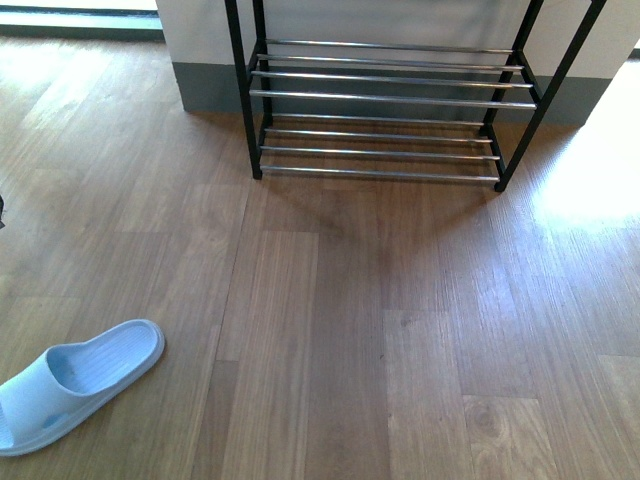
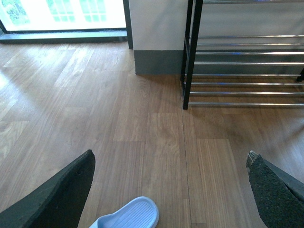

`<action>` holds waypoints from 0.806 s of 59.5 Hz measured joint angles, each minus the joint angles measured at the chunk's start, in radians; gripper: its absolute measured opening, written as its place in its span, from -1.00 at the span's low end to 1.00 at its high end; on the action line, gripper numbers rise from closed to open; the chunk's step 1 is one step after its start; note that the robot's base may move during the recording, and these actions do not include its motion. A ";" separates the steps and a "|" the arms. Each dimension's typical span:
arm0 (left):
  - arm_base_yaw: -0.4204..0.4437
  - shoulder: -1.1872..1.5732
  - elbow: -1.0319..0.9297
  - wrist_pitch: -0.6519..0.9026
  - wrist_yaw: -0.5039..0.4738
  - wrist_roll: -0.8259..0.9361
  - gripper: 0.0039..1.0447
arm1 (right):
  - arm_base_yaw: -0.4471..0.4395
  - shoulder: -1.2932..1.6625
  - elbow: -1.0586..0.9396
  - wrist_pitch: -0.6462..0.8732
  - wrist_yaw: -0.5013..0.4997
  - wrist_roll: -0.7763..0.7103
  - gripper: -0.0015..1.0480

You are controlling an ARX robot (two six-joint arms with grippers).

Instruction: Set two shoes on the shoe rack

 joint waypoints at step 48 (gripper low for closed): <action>0.000 0.036 0.008 0.108 -0.004 -0.003 0.85 | 0.000 0.000 0.000 0.000 0.004 0.000 -0.97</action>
